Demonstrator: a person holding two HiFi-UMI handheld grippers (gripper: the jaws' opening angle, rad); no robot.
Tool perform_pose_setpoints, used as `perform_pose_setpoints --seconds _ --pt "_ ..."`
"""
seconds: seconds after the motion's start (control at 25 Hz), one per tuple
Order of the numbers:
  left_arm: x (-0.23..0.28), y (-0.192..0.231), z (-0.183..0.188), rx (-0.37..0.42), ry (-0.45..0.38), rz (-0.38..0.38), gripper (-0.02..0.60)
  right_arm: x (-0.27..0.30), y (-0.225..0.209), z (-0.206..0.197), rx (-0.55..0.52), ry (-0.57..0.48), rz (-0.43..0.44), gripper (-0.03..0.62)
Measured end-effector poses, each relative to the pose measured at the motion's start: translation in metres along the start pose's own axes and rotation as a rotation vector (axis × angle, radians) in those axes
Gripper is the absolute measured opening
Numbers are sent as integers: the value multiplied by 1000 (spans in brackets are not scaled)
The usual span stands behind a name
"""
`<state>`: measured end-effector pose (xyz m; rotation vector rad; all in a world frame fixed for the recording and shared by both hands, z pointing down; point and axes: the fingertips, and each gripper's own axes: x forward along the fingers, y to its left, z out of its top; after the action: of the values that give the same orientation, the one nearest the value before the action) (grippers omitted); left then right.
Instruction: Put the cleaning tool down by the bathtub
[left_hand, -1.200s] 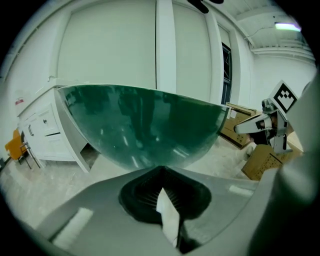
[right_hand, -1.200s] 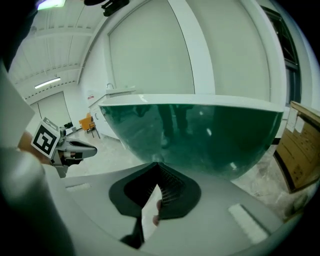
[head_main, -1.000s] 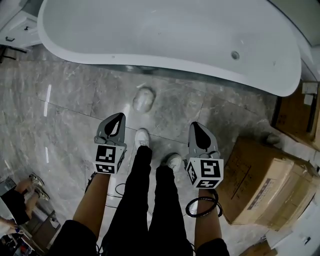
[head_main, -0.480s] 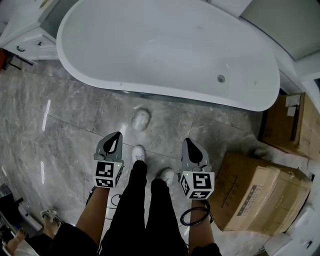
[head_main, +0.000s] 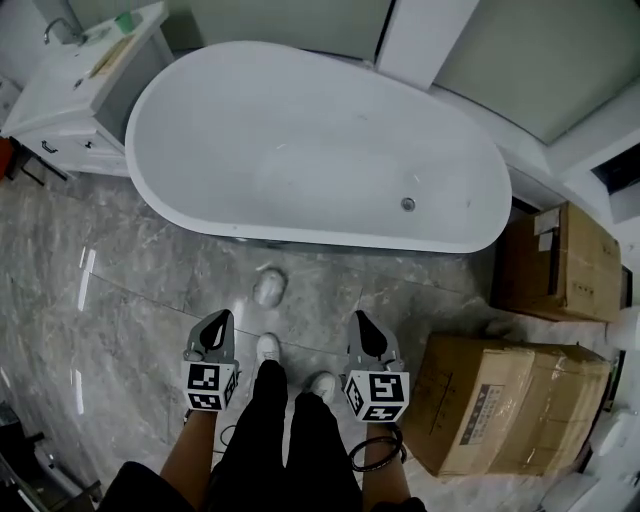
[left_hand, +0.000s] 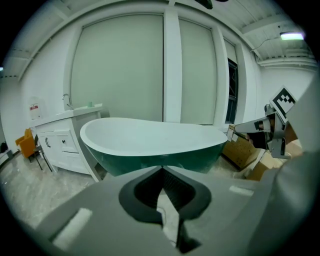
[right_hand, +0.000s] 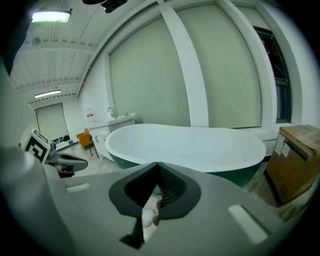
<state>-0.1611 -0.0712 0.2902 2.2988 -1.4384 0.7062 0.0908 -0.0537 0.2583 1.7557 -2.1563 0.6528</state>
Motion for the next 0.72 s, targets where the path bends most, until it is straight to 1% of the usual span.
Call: perform_pose_setpoints --seconds 0.2,0.48,0.64,0.72 --pt "-19 -9 32 10 -31 -2 0 -27 -8 32 22 -45 -31 23" --pt "-40 -20 81 33 -73 -19 0 -62 -14 76 -12 -97 -67 23" --pt "-53 -28 109 55 -111 -29 0 -76 -22 102 -2 -132 -85 23" --pt "-60 -33 120 52 -128 -38 0 -84 -24 115 -7 -150 -91 23"
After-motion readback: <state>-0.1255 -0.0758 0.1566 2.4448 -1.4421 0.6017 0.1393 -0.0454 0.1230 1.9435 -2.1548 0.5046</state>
